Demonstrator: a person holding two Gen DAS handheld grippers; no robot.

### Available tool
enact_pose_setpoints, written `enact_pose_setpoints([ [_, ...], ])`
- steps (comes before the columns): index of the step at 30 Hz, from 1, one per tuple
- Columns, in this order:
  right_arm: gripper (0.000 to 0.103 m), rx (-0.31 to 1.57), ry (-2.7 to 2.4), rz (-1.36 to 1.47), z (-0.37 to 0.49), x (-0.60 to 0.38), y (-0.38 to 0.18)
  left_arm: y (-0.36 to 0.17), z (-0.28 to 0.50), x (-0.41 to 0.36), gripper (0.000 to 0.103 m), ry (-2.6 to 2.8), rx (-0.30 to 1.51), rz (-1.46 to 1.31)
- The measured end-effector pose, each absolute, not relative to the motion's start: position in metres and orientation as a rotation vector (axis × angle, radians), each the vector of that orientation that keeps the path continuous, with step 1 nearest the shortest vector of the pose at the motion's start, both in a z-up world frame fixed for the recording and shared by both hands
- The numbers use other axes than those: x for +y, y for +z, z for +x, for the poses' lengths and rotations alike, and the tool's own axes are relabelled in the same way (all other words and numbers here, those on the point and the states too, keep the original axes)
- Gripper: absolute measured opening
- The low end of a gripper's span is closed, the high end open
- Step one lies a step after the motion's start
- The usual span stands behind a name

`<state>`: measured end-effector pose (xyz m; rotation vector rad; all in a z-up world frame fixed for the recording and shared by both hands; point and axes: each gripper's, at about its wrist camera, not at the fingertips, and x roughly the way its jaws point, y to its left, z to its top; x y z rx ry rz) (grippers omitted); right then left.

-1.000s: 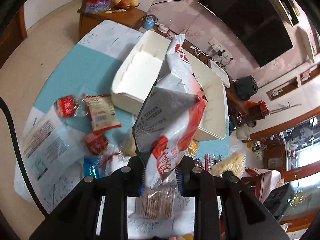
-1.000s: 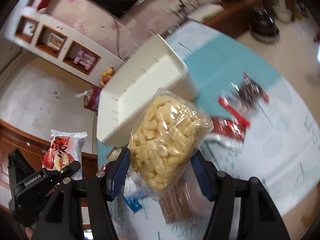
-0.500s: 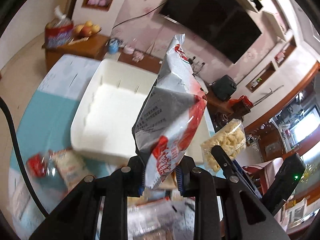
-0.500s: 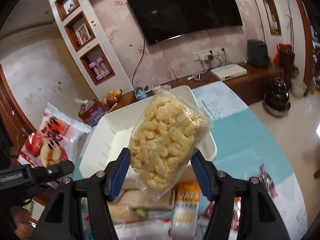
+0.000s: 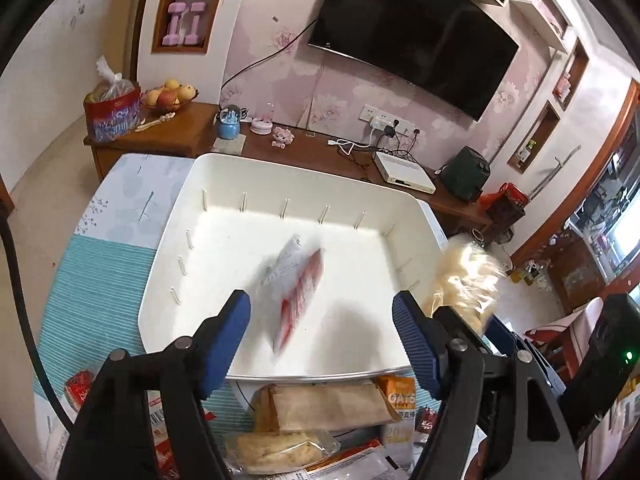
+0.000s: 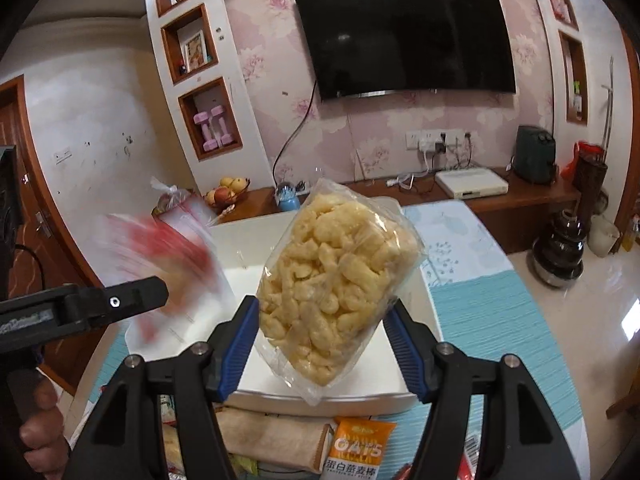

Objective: Organize snacks
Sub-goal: 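Carry both bags over the white tray and open both tools to drop them, then withdraw both tools from the tray back toward the remaining snacks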

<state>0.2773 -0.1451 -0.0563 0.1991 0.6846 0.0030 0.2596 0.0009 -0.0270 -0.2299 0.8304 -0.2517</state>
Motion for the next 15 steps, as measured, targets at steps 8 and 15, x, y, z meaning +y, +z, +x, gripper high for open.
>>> enact_pose_setpoints([
  [8, 0.075, 0.7, -0.003, 0.184, 0.274, -0.145, -0.052, -0.021, 0.257, 0.011, 0.073, -0.215, 0.845, -0.211],
  [15, 0.075, 0.698, 0.018, 0.179, 0.255, -0.139, -0.033, -0.003, 0.23, 0.025, 0.073, -0.197, 0.834, -0.19],
])
